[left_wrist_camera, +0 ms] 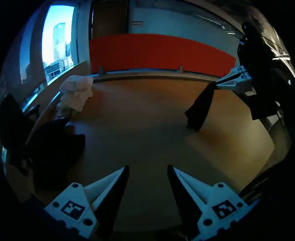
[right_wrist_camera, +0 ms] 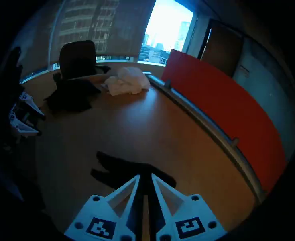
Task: Fold towel
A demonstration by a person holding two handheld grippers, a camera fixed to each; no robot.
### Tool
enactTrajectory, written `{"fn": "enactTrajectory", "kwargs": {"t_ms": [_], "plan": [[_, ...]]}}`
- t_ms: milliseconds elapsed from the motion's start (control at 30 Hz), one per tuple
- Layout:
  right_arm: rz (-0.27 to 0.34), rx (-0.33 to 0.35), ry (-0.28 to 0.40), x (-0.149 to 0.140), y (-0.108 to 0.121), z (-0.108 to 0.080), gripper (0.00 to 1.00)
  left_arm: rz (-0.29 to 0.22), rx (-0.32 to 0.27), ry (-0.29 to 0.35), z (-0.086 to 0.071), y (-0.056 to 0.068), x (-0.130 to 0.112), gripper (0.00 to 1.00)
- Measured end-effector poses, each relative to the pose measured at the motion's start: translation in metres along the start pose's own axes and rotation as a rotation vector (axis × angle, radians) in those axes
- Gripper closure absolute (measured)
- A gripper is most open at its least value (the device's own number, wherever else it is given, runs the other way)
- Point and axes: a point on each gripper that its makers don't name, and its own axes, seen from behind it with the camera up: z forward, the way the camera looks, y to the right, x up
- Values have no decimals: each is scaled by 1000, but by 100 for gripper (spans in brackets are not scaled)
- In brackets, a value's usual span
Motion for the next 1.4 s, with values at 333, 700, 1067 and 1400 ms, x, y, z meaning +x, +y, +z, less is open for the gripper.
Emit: {"fn": "enactTrajectory", "kwargs": {"t_ms": [333, 700, 1067, 1400], "plan": [[23, -67, 8, -1, 44, -28, 95, 10, -25, 10, 5, 8, 8, 30], [43, -114, -29, -29, 99, -64, 95, 32, -47, 6, 15, 20, 16, 30], [74, -144, -82, -75, 147, -98, 95, 40, -48, -8, 23, 30, 21, 30], [110, -166, -130, -120, 188, -123, 95, 51, -46, -24, 30, 40, 24, 30]]}}
